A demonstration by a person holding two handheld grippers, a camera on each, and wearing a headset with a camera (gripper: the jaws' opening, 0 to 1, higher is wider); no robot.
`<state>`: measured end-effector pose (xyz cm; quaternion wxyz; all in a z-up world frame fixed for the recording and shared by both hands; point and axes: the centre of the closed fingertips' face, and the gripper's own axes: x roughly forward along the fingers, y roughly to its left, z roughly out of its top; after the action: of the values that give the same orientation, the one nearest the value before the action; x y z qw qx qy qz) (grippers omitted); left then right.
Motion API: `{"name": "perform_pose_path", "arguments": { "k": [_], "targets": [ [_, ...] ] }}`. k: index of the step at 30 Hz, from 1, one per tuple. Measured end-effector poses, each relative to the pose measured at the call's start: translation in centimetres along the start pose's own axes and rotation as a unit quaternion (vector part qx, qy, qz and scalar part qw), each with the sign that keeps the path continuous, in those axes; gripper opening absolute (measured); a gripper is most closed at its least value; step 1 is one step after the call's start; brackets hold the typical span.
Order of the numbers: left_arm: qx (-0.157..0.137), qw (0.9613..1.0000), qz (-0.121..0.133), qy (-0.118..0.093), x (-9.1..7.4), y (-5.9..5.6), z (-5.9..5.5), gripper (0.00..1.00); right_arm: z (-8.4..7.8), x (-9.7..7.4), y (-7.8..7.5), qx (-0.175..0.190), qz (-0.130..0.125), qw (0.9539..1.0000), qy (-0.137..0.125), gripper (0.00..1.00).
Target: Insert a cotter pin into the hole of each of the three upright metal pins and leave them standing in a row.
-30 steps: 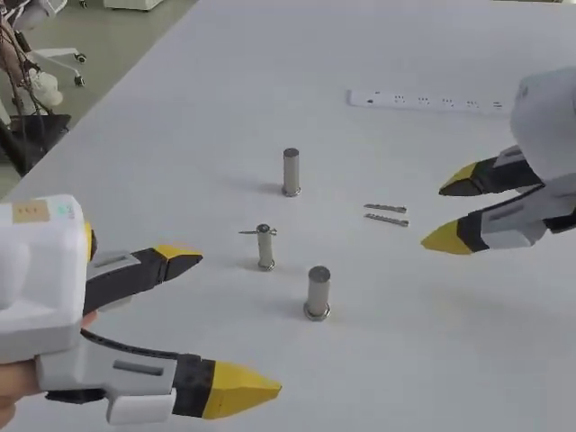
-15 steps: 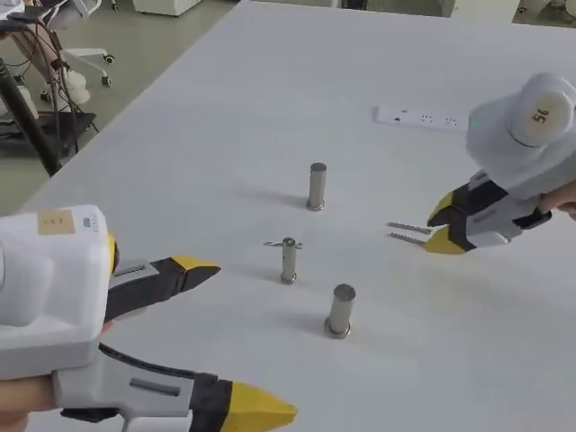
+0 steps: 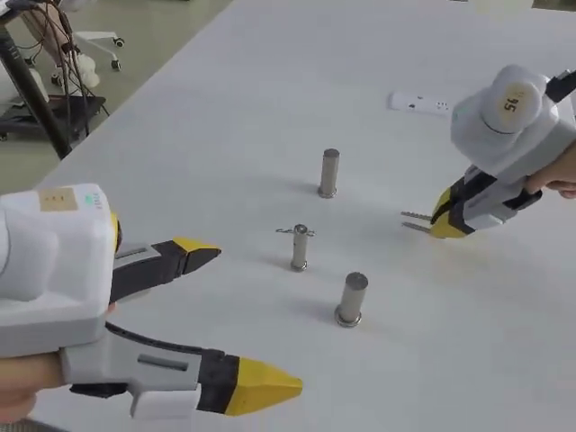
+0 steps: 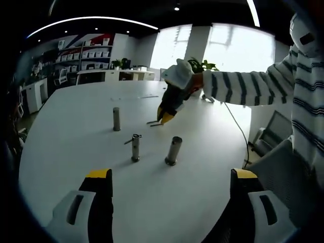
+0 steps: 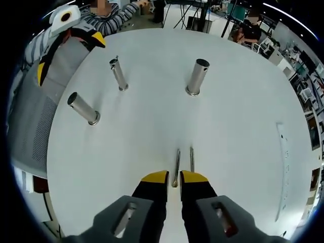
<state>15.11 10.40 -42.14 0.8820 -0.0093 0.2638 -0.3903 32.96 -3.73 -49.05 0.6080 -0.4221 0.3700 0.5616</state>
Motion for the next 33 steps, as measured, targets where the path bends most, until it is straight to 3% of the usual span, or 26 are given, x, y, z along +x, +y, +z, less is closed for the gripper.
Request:
{"name": "perform_pose_path", "arguments": {
  "k": [11, 19, 22, 27, 31, 33],
  "targets": [
    [0.003, 1.0, 0.004, 0.002, -0.01, -0.07, -0.13, 0.96, -0.89, 0.54, -0.27, -0.006, 0.003, 0.9997, 0.023, 0.02],
    [0.004, 0.9999, 0.009, 0.006, 0.13, -0.06, -0.53, 0.96, -0.72, 0.51, -0.11, -0.001, 0.017, 0.9997, 0.017, 0.0],
    [0.003, 1.0, 0.008, 0.004, 0.17, -0.2, -0.54, 0.96, -0.66, 0.6, -0.12, 0.0, 0.019, 0.9994, 0.027, 0.01],
    [0.006, 0.9999, 0.007, 0.008, 0.22, -0.35, -0.77, 0.96, -0.63, 0.68, 0.01, -0.04, 0.021, 0.9975, 0.054, 0.0],
    [0.003, 0.9999, 0.006, 0.008, 0.29, -0.44, -0.82, 0.96, -0.64, 0.79, -0.17, -0.028, 0.029, 0.9971, 0.064, 0.0],
    [-0.003, 1.0, 0.004, -0.001, 0.38, -0.54, -0.53, 0.96, -0.64, 0.83, -0.3, -0.017, 0.033, 0.9969, 0.069, 0.0]
  ]
}}
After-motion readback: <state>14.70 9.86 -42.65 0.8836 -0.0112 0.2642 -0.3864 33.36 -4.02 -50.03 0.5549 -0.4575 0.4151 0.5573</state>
